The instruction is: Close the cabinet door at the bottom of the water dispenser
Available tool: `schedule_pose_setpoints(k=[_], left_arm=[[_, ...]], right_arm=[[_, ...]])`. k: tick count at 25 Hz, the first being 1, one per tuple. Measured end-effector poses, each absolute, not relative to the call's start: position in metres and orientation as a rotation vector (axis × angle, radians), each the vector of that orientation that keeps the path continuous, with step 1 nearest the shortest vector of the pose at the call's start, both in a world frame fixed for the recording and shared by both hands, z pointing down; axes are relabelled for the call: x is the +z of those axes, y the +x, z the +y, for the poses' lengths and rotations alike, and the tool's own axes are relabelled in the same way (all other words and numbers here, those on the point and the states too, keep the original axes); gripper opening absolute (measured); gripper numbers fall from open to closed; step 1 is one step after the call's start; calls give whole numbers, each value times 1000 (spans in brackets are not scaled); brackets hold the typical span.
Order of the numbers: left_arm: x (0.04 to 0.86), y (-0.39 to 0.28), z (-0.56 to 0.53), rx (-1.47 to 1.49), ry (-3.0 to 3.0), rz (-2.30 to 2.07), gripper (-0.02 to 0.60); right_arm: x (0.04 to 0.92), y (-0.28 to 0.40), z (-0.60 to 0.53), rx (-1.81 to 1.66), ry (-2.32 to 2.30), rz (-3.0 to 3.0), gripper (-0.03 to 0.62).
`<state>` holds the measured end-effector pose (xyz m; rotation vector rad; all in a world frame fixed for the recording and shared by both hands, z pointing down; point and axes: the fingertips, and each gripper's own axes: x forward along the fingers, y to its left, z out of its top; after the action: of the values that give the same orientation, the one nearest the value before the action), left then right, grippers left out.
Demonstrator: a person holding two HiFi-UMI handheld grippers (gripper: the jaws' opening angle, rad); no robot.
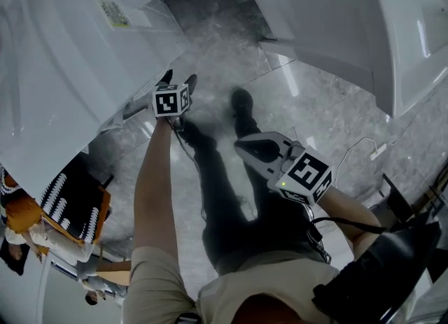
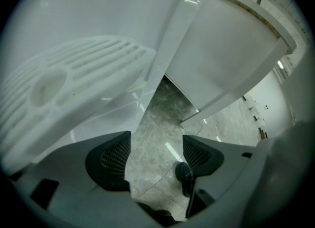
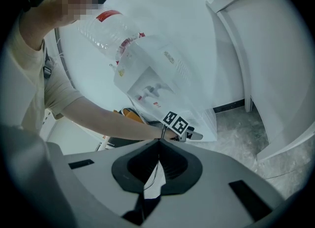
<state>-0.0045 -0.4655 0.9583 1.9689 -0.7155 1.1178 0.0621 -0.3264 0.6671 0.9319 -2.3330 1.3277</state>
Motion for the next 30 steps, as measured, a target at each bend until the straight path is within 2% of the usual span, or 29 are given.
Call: schedule_pose_setpoints(k=[7, 15, 30], left_arm=[[933, -8, -422, 1157, 1943, -642, 310], [854, -27, -366, 1104, 1925, -612, 310], [728, -30, -413, 952, 2068, -748, 310]], right_arm=[[661, 52, -327, 1462, 902, -2324, 11], [627, 52, -319, 1423, 895, -2296, 11], [550, 38, -345, 1262, 868, -2411, 11]])
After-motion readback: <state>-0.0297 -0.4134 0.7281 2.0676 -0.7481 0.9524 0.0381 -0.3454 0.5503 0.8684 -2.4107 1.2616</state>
